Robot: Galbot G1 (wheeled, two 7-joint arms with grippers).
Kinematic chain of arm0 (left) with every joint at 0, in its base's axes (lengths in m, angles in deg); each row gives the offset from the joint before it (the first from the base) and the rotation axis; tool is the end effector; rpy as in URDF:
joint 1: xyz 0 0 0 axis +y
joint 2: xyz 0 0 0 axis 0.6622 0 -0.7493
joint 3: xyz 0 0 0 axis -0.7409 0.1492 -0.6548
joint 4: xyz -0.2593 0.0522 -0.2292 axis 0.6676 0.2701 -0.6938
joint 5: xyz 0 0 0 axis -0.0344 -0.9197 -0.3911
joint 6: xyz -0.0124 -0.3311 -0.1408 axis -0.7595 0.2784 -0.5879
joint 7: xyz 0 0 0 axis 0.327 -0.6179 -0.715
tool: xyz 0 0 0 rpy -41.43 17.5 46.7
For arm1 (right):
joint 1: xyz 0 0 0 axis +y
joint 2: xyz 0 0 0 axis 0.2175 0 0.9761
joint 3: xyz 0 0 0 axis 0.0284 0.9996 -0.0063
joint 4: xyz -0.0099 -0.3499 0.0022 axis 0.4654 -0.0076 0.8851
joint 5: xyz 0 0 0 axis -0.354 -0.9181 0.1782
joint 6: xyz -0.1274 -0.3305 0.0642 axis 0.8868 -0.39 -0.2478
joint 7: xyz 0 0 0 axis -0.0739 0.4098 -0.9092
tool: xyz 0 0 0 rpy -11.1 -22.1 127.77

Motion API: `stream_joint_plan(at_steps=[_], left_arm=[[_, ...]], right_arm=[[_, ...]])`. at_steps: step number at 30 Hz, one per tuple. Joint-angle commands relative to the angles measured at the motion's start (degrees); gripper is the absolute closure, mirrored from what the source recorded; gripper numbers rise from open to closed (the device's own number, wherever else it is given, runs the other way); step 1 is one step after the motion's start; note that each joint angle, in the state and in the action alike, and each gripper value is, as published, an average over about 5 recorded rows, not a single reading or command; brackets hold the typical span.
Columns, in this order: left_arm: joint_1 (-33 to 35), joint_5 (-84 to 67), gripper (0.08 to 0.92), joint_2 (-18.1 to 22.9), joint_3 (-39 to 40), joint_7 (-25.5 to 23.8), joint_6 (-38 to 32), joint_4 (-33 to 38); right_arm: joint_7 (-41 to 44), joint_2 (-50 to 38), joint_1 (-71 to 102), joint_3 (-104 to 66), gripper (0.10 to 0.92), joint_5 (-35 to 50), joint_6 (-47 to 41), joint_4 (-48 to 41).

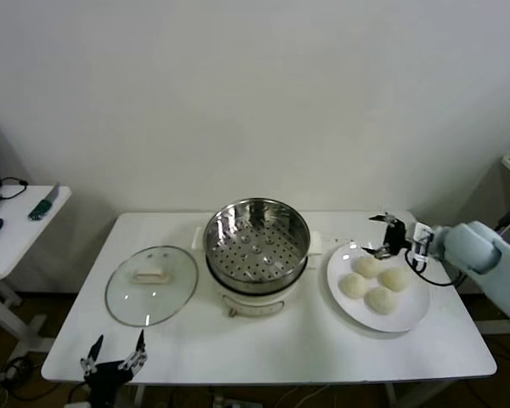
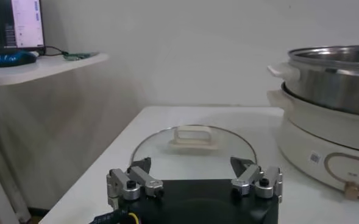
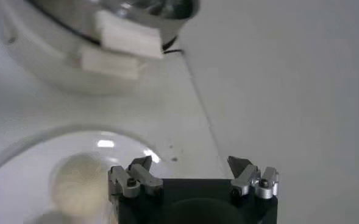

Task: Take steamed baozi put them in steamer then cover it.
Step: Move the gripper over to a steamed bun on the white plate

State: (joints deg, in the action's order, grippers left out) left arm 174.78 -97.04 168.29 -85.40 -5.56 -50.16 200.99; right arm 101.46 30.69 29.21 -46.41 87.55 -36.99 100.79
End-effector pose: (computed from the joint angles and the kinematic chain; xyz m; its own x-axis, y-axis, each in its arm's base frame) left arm 0.1073 0.0707 -0.3351 -0.9266 -0.1718 0.3345 -0.1679 0.9850 0.0407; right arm 0.4706 -0.2193 -0.1746 -0.5806 -0.3615 0.7295 -0.8131 0.2111 -0.5425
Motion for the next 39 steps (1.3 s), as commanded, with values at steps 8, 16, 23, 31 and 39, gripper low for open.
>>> stream_joint_plan(at_steps=[8,16,23,31,39], left_arm=[[0.38,0.39,0.177,-0.01,0.04,-0.13,-0.84,-0.22],[0.56,1.84,0.177,0.11,0.24,-0.91,-1.59,-0.16],[0.83,1.93,0.177,0.34,0.03,-1.11,-1.6,0.06],[0.84,1.99,0.177,0.65,0.35,-1.11,-1.65,-0.24],[0.85,2.13,0.177,0.86,0.74,-1.12,-1.66,-0.6]], right_arm=[[22.95,10.92,-33.1,37.88,0.203,0.77,6.39,-21.95],[23.16,20.25,-28.71,38.08,0.203,2.41,5.6,-30.5],[22.04,24.53,-25.47,37.04,0.203,-2.36,5.52,-35.23],[22.33,25.53,-23.5,35.96,0.203,-4.38,5.64,-37.6],[21.05,26.95,-21.85,32.94,0.203,-5.61,6.77,-42.04]])
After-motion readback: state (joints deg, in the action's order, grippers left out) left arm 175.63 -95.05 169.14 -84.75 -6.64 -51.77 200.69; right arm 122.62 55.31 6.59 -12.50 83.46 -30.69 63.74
